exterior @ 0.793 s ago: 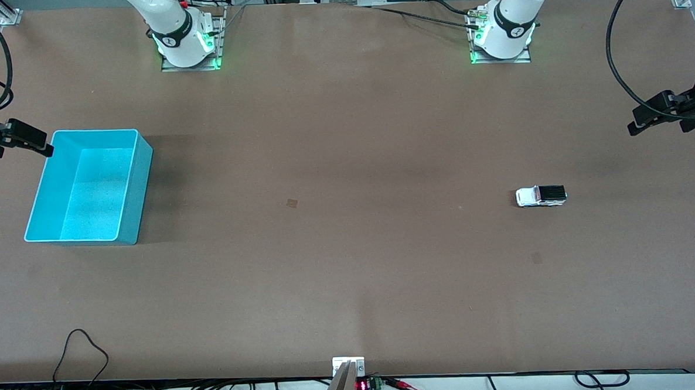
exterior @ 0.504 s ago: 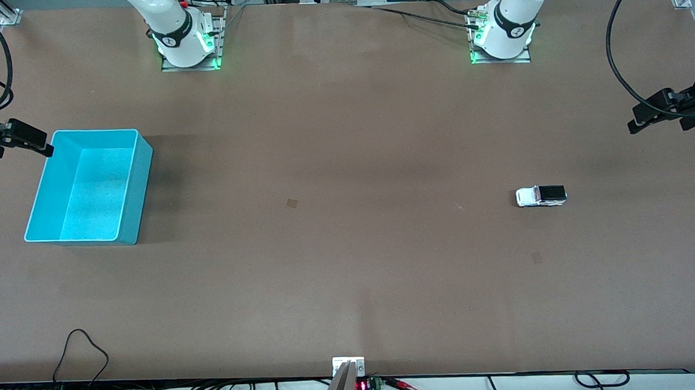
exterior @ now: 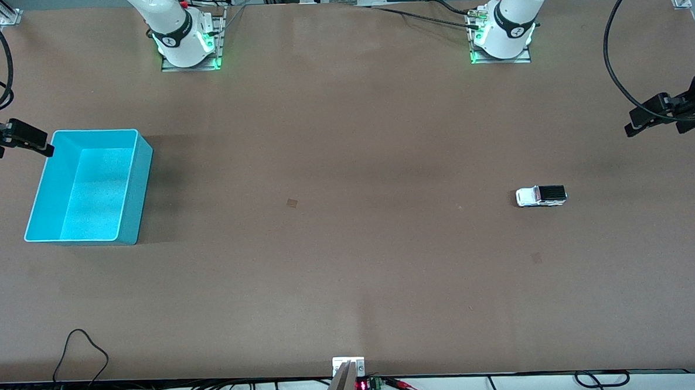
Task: Wind and store white jeep toy
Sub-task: 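Move the left gripper over the white toy jeep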
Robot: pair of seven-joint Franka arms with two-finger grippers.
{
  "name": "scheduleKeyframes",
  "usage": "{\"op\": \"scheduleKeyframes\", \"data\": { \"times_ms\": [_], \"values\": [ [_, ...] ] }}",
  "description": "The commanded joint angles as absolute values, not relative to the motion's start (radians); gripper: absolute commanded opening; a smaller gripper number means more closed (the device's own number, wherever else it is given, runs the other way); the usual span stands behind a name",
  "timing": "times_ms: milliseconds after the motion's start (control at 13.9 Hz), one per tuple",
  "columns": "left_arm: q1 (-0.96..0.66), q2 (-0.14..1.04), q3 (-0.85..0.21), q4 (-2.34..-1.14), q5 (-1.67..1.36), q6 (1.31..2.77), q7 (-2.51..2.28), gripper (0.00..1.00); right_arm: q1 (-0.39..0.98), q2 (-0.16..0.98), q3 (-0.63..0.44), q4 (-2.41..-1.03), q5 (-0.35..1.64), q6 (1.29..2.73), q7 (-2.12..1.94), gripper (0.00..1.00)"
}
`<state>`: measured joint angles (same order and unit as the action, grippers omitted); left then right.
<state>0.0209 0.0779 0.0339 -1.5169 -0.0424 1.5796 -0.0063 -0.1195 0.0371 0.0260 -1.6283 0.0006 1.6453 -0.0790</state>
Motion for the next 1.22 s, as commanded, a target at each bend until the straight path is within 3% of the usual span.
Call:
{"op": "scheduleKeyframes", "data": {
  "times_ms": [0,721,1153],
  "values": [
    [0.018,0.098,0.026,-1.543,-0.031,1.609,0.005,1.0,-0.121,0.072,0.031,-1.618,-0.002,1.64,-0.089,1.0],
    [0.025,0.086,-0.064,-1.828,0.057,1.842,0.012,1.0,-0.12,0.137,0.031,-1.62,-0.006,1.546,-0.104,1.0],
    [0.034,0.087,-0.104,-1.947,0.058,1.853,0.041,1.0,-0.115,0.137,0.032,-1.623,-0.006,1.537,-0.092,1.0]
  ]
}}
